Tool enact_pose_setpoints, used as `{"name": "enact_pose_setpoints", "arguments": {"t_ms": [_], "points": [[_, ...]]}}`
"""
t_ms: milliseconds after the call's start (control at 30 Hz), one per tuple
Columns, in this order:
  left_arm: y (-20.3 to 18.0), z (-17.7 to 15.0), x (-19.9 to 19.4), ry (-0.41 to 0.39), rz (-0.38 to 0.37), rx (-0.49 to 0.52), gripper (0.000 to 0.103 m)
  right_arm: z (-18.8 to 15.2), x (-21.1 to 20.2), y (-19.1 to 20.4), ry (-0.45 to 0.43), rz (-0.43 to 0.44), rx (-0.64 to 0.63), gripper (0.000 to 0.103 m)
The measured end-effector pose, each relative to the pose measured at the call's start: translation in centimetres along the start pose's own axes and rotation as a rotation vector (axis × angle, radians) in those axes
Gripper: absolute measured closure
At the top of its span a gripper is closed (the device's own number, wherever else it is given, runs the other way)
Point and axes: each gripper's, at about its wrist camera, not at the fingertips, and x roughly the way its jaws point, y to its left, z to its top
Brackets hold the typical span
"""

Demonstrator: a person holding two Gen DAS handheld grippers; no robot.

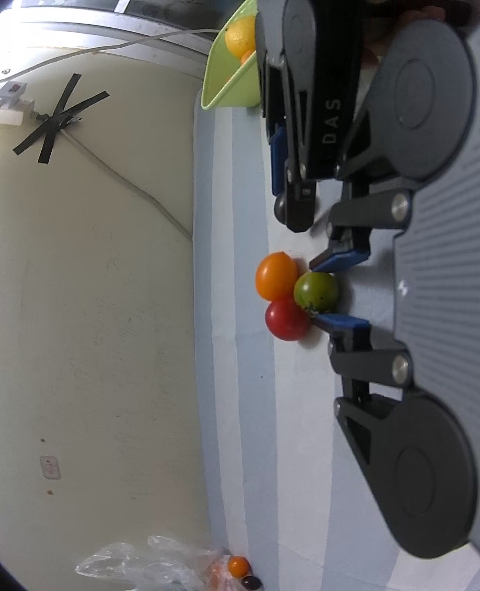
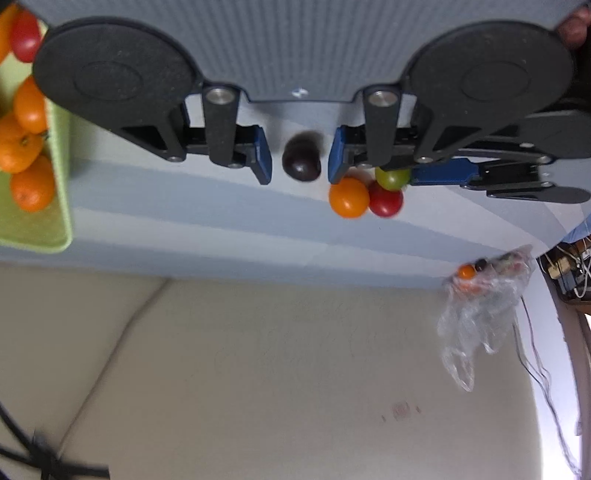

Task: Organize fruits
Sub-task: 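Grasp a green tomato with the left tool while the right tool grasps a dark cherry, then carry the green tomato and dark cherry into the green basket and release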

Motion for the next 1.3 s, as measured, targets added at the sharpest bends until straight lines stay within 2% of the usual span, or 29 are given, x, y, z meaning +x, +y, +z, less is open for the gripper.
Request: {"name": "enact_pose_setpoints", "arguments": {"t_ms": [33,100,133,233,333,533,700,833,1000,1300], "points": [[-0.1,0.0,0.0,-0.002,0.001,0.001,0.079,0.0,0.5,-0.1,0.029,0.007,0.006,0.066],[0.0,-0.1,-0.3,-0.012,-0.003,-0.006,0.079,0.0,0.4,0.0,0.028,0.003,0.006,0.069],[0.1,-0.2,-0.5,-0.025,-0.010,-0.010,0.079,0.0,0.3,0.0,0.026,-0.001,0.004,0.077],[0.1,-0.9,-1.9,-0.057,-0.047,-0.001,0.079,-0.4,-0.6,-0.2,0.005,-0.006,0.020,0.078],[-0.7,-2.0,-3.3,-0.046,-0.111,0.020,0.079,-1.3,-2.2,-0.2,-0.015,-0.009,0.035,0.078],[-3.9,-4.7,-7.0,-0.051,-0.223,0.091,0.079,-5.7,-8.5,0.2,-0.035,0.000,0.014,0.078],[-7.2,-6.1,-8.5,-0.017,-0.318,0.123,0.079,-9.3,-13.4,-0.6,-0.063,-0.063,0.042,0.078],[-9.8,-7.0,-9.6,-0.017,-0.378,0.181,0.079,-10.6,-15.4,-1.1,-0.081,-0.122,0.077,0.078],[-12.3,-7.7,-9.3,-0.010,-0.357,0.254,0.078,-11.8,-16.8,-1.4,-0.085,-0.197,0.047,0.078],[-13.4,-7.9,-9.7,-0.024,-0.294,0.294,0.073,-12.5,-16.9,-1.8,-0.105,-0.193,0.040,0.074]]}}
